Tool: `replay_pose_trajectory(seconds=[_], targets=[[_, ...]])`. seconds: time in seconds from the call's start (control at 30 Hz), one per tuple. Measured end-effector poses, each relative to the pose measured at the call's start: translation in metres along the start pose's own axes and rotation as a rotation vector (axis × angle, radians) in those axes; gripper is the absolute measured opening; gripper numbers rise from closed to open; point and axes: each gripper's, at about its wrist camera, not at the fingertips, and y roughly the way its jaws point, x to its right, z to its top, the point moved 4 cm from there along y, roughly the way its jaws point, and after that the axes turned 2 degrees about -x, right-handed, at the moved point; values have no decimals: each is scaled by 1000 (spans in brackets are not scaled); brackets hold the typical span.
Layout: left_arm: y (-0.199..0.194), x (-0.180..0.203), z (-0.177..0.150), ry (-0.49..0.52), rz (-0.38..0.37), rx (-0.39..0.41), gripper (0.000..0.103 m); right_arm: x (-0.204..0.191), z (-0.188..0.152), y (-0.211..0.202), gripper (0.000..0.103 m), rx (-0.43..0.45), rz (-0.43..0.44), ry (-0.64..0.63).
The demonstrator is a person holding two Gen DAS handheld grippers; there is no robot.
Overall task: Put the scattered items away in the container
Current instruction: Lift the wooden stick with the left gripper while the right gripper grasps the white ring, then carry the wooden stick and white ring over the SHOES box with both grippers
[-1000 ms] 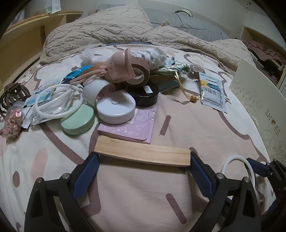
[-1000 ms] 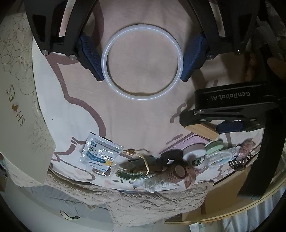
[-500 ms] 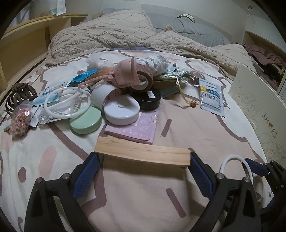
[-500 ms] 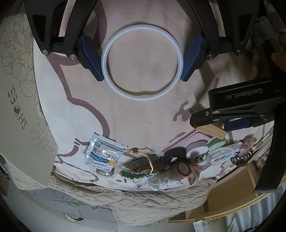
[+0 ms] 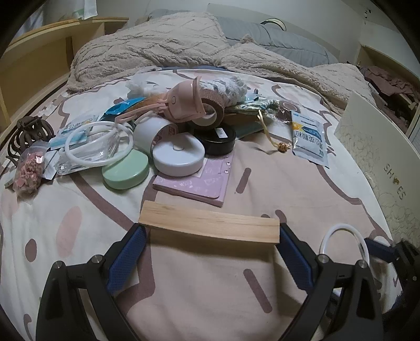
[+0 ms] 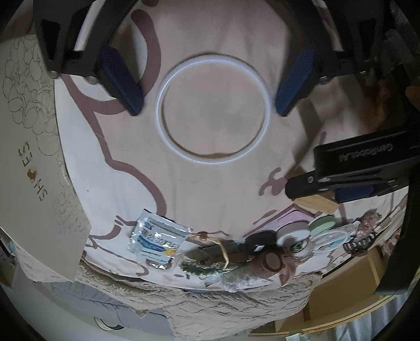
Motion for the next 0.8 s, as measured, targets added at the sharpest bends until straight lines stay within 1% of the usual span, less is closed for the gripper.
replay_pose_trajectory(seconds=[0.17, 0.53, 0.63, 0.8], targets=[[-5, -2, 1, -11, 16, 19, 98, -4, 1, -1, 84, 8, 4, -18], [-13, -4, 3, -18, 16, 44, 98, 2, 5, -5, 84, 26, -6, 8], [-17, -5, 4, -20, 19, 55, 98, 7, 9, -11, 84, 55, -15, 26], [-26, -8, 6, -27, 32, 92, 98, 18, 24, -34, 84, 161, -27, 71]])
